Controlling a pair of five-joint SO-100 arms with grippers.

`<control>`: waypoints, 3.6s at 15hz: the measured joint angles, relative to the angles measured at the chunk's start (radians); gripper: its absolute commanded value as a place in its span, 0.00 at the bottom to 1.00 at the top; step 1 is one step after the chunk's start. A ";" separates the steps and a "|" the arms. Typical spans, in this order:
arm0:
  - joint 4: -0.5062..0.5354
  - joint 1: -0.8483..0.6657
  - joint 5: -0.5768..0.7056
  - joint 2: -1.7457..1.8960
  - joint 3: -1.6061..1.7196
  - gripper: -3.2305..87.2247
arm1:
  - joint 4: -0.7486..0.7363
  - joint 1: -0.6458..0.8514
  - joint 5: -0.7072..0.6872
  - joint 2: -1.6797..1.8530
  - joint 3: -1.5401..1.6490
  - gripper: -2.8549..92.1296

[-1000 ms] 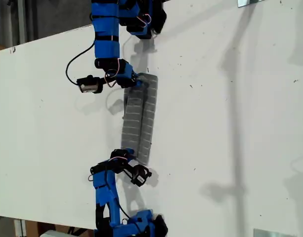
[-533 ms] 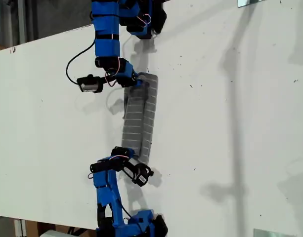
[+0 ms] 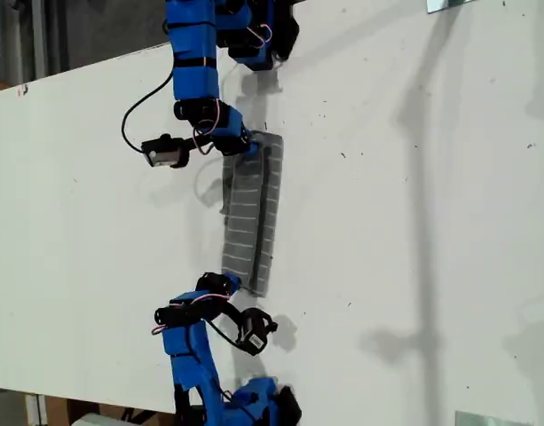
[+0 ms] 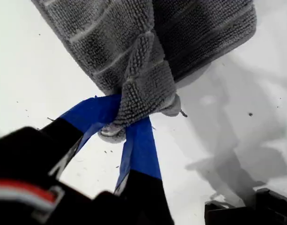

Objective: Grasp corners of a square towel and fold twice.

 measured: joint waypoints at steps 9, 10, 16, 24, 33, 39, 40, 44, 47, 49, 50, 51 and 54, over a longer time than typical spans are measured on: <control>-0.067 0.011 -0.002 0.000 0.117 0.04 | 0.110 -0.091 0.041 -0.109 -0.072 0.03; -0.080 0.015 -0.003 0.000 0.129 0.04 | 0.107 -0.103 0.049 -0.152 -0.077 0.03; -0.109 0.015 0.012 -0.017 0.146 0.04 | 0.098 -0.147 0.064 -0.376 -0.175 0.03; -0.112 0.015 0.029 -0.026 0.172 0.24 | 0.106 -0.147 0.066 -0.376 -0.179 0.33; -0.095 0.020 0.029 0.051 0.218 0.30 | 0.160 -0.015 0.015 -0.187 -0.092 0.30; -0.106 0.020 0.029 0.051 0.221 0.29 | 0.051 0.072 0.006 -0.023 0.150 0.29; -0.106 0.020 0.029 0.051 0.221 0.29 | 0.034 0.077 0.006 -0.023 0.173 0.29; -0.114 0.020 0.029 0.051 0.221 0.29 | -0.026 0.117 -0.025 -0.051 0.207 0.32; -0.127 0.020 0.029 0.051 0.230 0.29 | -0.080 0.112 -0.071 -0.207 0.169 0.32; -0.143 0.020 0.028 0.055 0.262 0.29 | -0.061 0.094 -0.107 -0.362 0.011 0.32; -0.158 0.012 0.025 0.077 0.302 0.29 | -0.060 0.106 -0.126 -0.420 -0.035 0.32; -0.192 -0.018 0.026 0.121 0.383 0.29 | -0.060 0.110 -0.140 -0.471 -0.075 0.31; -0.360 -0.181 0.034 0.402 0.752 0.29 | -0.054 0.118 -0.172 -0.575 -0.190 0.03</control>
